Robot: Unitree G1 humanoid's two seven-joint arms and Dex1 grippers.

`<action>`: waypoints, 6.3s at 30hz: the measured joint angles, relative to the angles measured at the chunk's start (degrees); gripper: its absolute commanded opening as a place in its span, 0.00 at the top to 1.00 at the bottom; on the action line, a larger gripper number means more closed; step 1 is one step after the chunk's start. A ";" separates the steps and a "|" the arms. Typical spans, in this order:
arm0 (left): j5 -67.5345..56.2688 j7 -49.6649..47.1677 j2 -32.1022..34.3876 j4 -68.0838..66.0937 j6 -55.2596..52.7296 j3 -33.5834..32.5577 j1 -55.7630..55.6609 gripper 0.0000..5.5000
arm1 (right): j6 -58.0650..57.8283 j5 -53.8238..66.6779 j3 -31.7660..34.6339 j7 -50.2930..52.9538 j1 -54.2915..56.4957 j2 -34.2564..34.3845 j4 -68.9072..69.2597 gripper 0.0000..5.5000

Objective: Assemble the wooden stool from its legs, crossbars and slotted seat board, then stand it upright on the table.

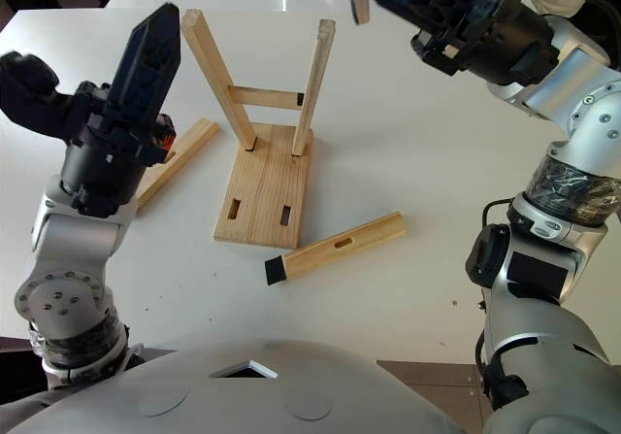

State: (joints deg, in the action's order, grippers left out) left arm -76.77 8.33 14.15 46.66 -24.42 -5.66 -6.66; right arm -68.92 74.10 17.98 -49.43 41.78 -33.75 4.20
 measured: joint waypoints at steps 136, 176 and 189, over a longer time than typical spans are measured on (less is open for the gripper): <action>51.96 63.36 34.54 -51.32 14.46 1.05 -5.96 0.76 | 35.20 -32.31 -4.50 7.35 -32.82 5.29 1.76 0.56; 55.16 61.94 29.09 -55.83 19.18 2.04 -8.39 0.76 | 34.16 -33.78 -7.29 3.54 -29.58 4.34 -3.60 0.56; 55.33 65.95 30.95 -55.39 17.65 2.29 -8.06 0.76 | 34.10 -33.76 -7.19 5.23 -32.35 6.65 -1.58 0.56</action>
State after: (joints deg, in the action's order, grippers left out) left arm -21.44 74.28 45.11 -8.73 -6.77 -3.38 -14.72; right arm -34.82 40.34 10.79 -44.20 9.42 -27.10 2.63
